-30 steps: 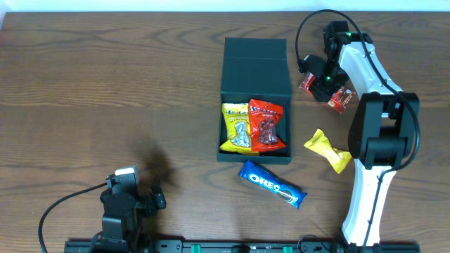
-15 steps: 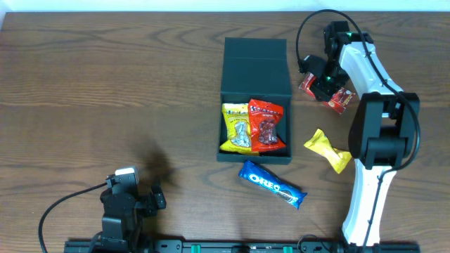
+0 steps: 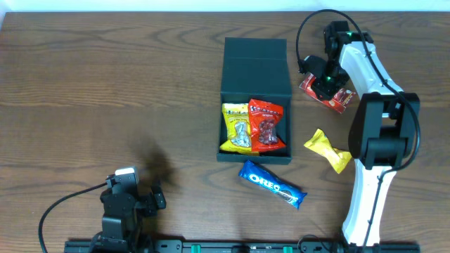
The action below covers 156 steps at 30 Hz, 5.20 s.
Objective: Pack container
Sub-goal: 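Carry the Hello Panda box over the black box, then lower the Hello Panda box into the black box and release, then move the right gripper down to the blue Oreo pack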
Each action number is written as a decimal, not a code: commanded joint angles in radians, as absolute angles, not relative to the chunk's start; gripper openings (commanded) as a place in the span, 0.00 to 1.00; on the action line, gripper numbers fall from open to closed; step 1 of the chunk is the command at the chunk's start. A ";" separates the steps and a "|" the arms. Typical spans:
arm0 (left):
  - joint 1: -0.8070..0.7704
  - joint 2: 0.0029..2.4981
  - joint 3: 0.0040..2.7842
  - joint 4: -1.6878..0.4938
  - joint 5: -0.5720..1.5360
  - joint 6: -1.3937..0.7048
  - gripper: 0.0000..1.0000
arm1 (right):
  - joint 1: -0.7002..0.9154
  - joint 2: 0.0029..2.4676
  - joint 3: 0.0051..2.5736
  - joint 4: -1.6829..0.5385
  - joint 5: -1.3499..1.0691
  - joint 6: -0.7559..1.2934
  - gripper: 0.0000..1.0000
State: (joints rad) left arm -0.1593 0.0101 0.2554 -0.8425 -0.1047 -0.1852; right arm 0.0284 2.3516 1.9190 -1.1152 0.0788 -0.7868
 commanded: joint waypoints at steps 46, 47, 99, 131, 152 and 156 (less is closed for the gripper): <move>-0.162 0.004 0.258 -0.913 -0.108 -0.183 0.95 | 0.496 1.885 1.664 -1.102 -0.215 0.434 0.27; -0.162 0.004 0.258 -0.913 -0.107 -0.183 0.96 | 0.503 1.885 1.622 -1.068 -0.193 0.482 0.29; -0.162 0.004 0.258 -0.913 -0.108 -0.183 0.95 | 0.542 1.732 1.421 -0.748 -0.308 0.276 0.99; -0.162 0.004 0.258 -0.913 -0.108 -0.183 0.95 | 0.496 1.587 1.264 -0.584 -0.401 0.204 0.99; -0.162 0.004 0.258 -0.913 -0.107 -0.183 0.95 | 0.706 1.242 1.040 -1.234 -0.112 0.047 0.99; -0.162 0.004 0.258 -0.913 -0.108 -0.183 0.95 | 0.762 1.251 0.987 -1.172 -0.110 0.047 0.99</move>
